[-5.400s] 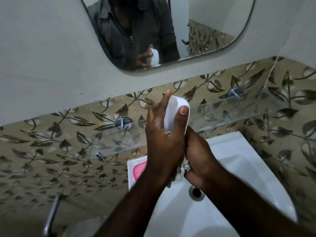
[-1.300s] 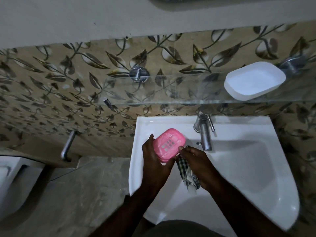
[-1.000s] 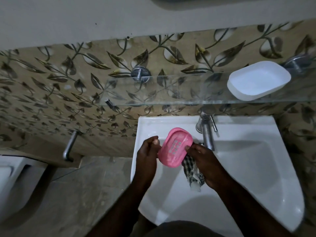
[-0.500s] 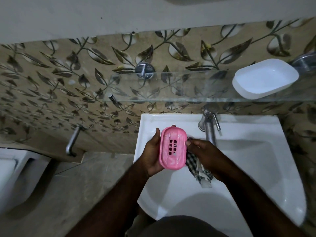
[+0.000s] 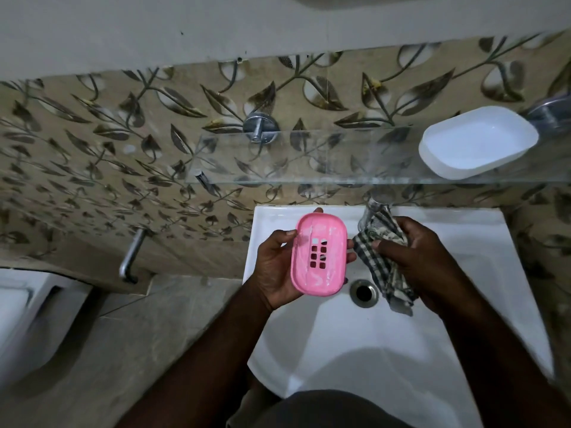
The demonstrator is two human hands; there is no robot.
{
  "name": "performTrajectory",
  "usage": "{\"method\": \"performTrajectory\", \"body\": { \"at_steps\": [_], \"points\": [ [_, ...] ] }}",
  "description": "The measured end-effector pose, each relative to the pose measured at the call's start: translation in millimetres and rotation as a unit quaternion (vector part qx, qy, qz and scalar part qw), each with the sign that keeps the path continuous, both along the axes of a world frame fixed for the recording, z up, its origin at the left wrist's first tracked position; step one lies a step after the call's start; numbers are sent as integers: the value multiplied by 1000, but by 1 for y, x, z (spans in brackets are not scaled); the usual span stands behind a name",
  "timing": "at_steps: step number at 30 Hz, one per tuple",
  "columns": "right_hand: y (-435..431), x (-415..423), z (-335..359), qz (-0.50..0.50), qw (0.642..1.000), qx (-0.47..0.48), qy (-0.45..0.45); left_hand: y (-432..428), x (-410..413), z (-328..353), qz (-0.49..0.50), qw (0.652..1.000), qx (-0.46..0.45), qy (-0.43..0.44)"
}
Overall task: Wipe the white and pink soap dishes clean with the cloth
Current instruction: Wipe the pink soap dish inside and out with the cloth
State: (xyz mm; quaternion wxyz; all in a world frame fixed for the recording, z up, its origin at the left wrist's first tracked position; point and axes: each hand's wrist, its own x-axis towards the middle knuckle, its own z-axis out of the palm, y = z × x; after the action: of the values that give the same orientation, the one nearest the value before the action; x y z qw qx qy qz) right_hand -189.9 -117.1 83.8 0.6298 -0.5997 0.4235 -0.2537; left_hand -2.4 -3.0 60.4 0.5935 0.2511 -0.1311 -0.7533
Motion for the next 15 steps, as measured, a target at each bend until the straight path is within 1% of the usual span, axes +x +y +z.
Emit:
{"method": "performTrajectory", "body": {
  "at_steps": [2, 3, 4, 5, 6, 7, 8, 9, 10, 11, 13, 14, 15],
  "points": [
    [1, 1, 2, -15, 1000, -23, -6, -1, 0, -2, -4, 1000, 18, -8],
    [2, 1, 3, -29, 999, -34, -11, -2, -2, -1, -5, 998, 42, -54],
    [3, 0, 5, -42, 998, -46, -21, -4, -4, 1, -6, 985, 72, -156],
    [5, 0, 8, -50, 997, -58, -31, -6, -7, 4, -9, 948, 99, -303],
    [6, 1, 11, -52, 995, -71, -40, -9, -10, 6, -22, 882, 108, -459],
    [8, 3, 14, -47, 994, -88, -47, -11, -12, 8, -45, 802, 99, -587],
    [12, 8, 17, -36, 992, -108, -51, -13, -13, 7, -66, 739, 75, -666],
    [16, 14, 21, -19, 990, -130, -50, -14, -17, 8, -85, 696, 40, -712],
    [19, 20, 23, -4, 986, -159, -39, -14, -21, 9, -91, 668, 5, -739],
    [21, 27, 24, 8, 980, -198, -12, -14, -24, 8, -98, 648, -21, -755],
    [22, 38, 21, 38, 953, -289, 80, -14, -26, 7, -120, 626, -26, -770],
    [23, 41, 20, 59, 938, -318, 127, -14, -25, 5, -126, 619, -23, -775],
    [27, 44, 22, 82, 928, -327, 160, -15, -25, 4, -127, 613, -32, -779]
  ]
}}
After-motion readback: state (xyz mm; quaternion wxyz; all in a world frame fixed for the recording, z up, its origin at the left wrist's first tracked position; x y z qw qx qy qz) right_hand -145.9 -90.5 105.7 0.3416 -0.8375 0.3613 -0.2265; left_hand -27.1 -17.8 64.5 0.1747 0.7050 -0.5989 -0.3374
